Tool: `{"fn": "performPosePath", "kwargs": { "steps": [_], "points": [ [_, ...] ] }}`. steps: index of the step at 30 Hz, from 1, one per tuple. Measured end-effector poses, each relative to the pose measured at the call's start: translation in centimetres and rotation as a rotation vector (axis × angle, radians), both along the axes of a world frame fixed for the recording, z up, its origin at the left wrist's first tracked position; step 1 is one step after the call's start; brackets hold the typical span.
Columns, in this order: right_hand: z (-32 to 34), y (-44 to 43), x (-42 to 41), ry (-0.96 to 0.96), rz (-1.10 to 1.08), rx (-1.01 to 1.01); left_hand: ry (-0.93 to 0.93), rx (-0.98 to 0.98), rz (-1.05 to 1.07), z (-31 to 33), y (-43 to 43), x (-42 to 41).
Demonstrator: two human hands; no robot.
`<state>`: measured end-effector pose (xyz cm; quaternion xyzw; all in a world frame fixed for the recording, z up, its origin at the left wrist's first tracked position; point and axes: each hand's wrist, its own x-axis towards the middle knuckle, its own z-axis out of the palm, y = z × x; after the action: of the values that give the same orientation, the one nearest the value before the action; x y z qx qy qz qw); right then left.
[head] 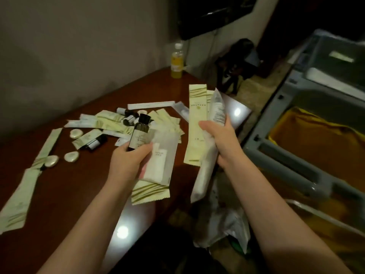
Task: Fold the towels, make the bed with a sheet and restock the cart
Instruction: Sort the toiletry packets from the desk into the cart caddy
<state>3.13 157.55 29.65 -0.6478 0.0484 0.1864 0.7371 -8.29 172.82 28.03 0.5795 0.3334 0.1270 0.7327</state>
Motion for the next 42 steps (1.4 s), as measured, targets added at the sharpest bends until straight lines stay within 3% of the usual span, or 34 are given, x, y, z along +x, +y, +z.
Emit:
{"fn": "performPosePath", "kwargs": {
  "steps": [9,13,20,32,42],
  "points": [
    [3.1,-21.7,-10.2,0.023,-0.136,0.129,-0.147,0.298,-0.170,2.3,-23.6,-1.1],
    [3.8,-34.2,-13.6,-0.111,-0.264,0.011,-0.269,0.201,-0.231,3.6,-38.8,-3.0],
    [6.8,-52.8,-15.1,-0.171,-0.361,-0.002,-0.256,0.083,-0.346,7.0,-57.8,-3.8],
    [7.9,-65.5,-0.2,-0.218,-0.395,0.011,-0.377,0.097,-0.332,7.9,-70.6,10.9],
    [7.8,-67.9,16.0,-0.178,-0.270,0.086,-0.331,0.063,-0.150,8.6,-73.4,25.5]
  ]
}}
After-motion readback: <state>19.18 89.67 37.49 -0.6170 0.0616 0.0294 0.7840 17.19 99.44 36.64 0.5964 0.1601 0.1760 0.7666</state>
